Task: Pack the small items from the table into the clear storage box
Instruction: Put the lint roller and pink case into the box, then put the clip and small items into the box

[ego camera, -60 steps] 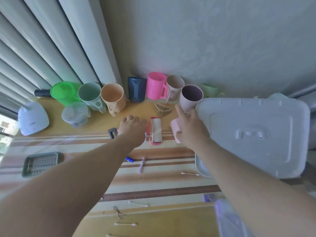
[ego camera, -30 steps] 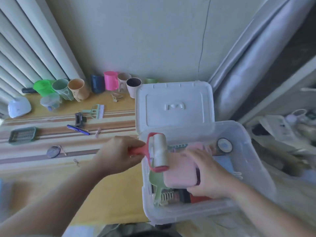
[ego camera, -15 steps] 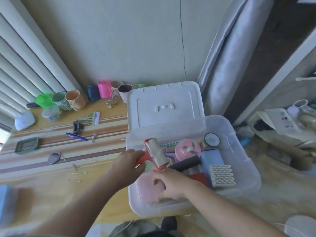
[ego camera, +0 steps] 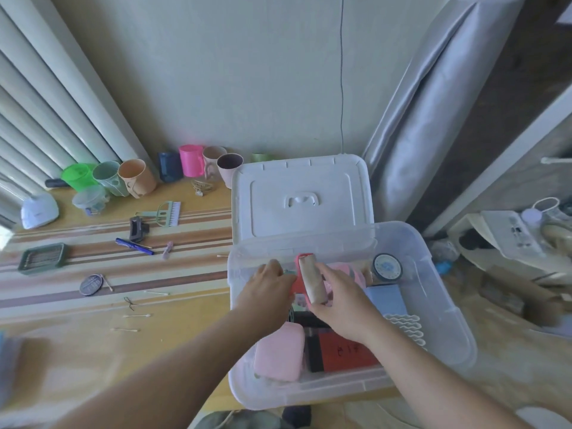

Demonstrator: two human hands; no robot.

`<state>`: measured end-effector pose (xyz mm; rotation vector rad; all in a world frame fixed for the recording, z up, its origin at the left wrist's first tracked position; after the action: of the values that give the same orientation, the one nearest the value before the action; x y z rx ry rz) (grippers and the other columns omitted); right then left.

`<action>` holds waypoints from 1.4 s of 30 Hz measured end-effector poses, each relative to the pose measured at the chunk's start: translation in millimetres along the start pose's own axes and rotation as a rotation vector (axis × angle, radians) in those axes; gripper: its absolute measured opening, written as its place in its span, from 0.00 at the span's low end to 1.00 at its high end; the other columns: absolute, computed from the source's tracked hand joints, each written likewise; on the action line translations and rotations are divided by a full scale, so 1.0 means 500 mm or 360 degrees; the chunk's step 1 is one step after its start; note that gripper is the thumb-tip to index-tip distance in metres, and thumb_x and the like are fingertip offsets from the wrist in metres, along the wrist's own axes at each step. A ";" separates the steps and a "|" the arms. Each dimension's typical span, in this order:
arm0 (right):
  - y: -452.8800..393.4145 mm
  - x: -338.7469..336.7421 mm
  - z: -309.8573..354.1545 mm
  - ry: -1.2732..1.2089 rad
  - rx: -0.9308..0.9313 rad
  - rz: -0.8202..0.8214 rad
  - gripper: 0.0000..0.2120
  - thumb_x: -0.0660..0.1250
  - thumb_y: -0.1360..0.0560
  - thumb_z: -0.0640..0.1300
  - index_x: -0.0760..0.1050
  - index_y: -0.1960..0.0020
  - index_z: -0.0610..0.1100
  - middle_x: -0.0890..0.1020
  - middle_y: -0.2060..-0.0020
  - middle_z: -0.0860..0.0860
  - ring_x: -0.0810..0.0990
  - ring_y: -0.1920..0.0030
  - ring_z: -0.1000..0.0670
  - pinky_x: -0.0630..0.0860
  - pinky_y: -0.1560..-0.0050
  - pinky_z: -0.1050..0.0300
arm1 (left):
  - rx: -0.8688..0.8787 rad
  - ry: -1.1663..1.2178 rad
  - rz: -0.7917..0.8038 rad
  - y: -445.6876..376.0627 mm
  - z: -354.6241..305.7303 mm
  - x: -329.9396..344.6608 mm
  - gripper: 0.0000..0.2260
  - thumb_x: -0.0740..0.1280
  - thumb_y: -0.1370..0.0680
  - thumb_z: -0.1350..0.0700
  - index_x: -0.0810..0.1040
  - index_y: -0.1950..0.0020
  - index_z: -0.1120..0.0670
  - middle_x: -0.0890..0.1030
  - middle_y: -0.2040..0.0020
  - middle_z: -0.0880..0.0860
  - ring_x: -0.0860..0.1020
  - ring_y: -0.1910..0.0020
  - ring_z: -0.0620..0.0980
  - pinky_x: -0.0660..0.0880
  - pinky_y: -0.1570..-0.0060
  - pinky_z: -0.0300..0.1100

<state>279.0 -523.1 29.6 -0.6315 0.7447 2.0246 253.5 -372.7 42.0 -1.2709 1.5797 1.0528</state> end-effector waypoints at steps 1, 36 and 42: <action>-0.015 0.000 0.004 0.0083 -0.0006 -0.0055 0.12 0.69 0.23 0.55 0.70 0.42 0.59 0.77 0.51 0.56 0.76 0.52 0.51 0.75 0.55 0.55 | -0.0023 -0.0070 0.0006 -0.017 0.002 0.008 0.08 0.65 0.18 0.52 0.78 0.40 0.50 0.71 0.45 0.53 0.72 0.46 0.55 0.70 0.49 0.44; -0.915 0.444 0.444 0.0810 -0.0091 0.0155 0.38 0.71 0.26 0.48 0.61 0.19 0.52 0.59 0.18 0.49 0.61 0.21 0.38 0.68 0.26 0.36 | -0.0859 -0.0064 0.0327 -0.097 1.070 -0.067 0.29 0.67 0.22 0.45 0.61 0.22 0.40 0.60 0.23 0.55 0.64 0.27 0.64 0.72 0.33 0.61; -1.006 0.496 0.354 0.0975 0.0124 0.0131 0.36 0.71 0.27 0.55 0.64 0.22 0.56 0.61 0.20 0.51 0.65 0.25 0.35 0.70 0.30 0.38 | -0.0929 0.0151 0.0414 -0.143 1.136 0.007 0.42 0.71 0.27 0.38 0.50 0.20 0.38 0.61 0.29 0.56 0.74 0.37 0.62 0.78 0.45 0.55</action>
<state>557.6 -36.5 -147.7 -1.2148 1.2115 1.8676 379.1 154.7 -141.3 -1.5322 1.5953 1.7300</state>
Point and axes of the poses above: each hand's wrist, its own y-axis away from the middle knuckle, its own x-axis out of the palm, z = x × y, the point moved 9 cm from there along -y, towards the middle knuckle
